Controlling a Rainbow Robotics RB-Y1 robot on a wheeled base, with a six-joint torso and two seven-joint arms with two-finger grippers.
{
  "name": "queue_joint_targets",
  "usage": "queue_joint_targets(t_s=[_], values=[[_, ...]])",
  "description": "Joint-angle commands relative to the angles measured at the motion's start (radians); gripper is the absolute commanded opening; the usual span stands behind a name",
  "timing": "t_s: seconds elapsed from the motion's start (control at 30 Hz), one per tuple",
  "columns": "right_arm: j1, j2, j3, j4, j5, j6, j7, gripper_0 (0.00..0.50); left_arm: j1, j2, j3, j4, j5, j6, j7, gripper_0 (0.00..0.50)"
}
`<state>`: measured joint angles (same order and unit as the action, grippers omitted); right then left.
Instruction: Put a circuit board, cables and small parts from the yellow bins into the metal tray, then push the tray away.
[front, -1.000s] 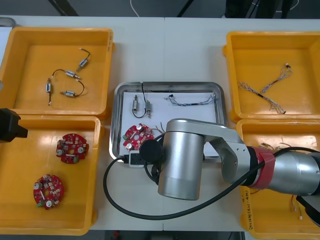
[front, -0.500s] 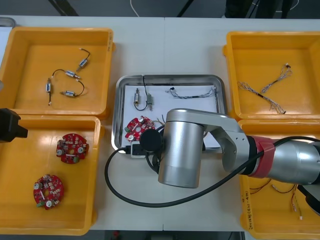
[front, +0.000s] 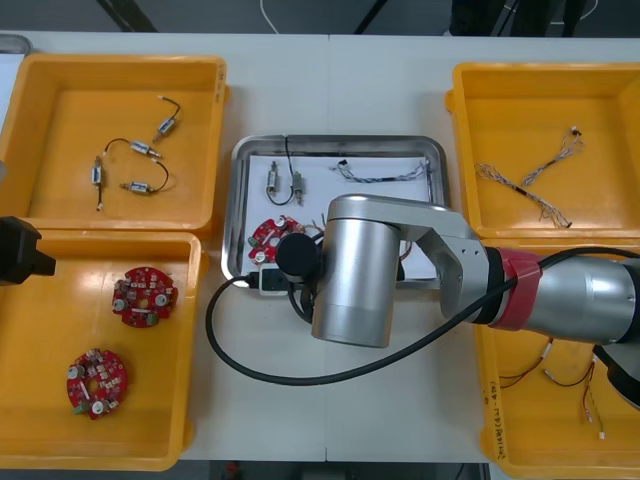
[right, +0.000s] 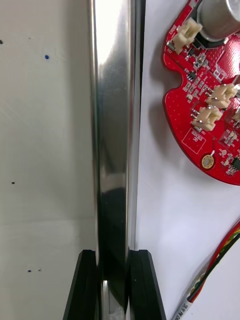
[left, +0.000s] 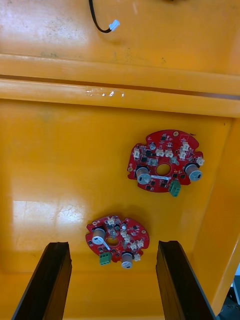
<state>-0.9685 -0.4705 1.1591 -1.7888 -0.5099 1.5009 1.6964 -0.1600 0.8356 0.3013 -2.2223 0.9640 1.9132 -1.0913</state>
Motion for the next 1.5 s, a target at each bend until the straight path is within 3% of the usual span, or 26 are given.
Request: queue_joint_targets(t_s=[0.03, 0.63, 0.83, 1.5], values=[[-0.071, -0.005, 0.037, 0.022, -0.01, -0.033, -0.034, 0.0, 0.022, 0.042, 0.033, -0.028, 0.009, 0.007, -0.038, 0.5], [-0.154, 0.029, 0.039, 0.174, -0.013, -0.1, -0.026, 0.0, 0.022, 0.042, 0.033, -0.028, 0.009, 0.007, -0.038, 0.5], [-0.188, 0.041, 0.037, 0.21, -0.045, -0.1, -0.03, 0.0, 0.022, 0.042, 0.033, -0.028, 0.009, 0.007, -0.038, 0.5], [-0.245, 0.05, 0.039, 0.226, -0.05, -0.1, -0.018, 0.0, 0.022, 0.042, 0.033, -0.028, 0.009, 0.007, -0.038, 0.5]])
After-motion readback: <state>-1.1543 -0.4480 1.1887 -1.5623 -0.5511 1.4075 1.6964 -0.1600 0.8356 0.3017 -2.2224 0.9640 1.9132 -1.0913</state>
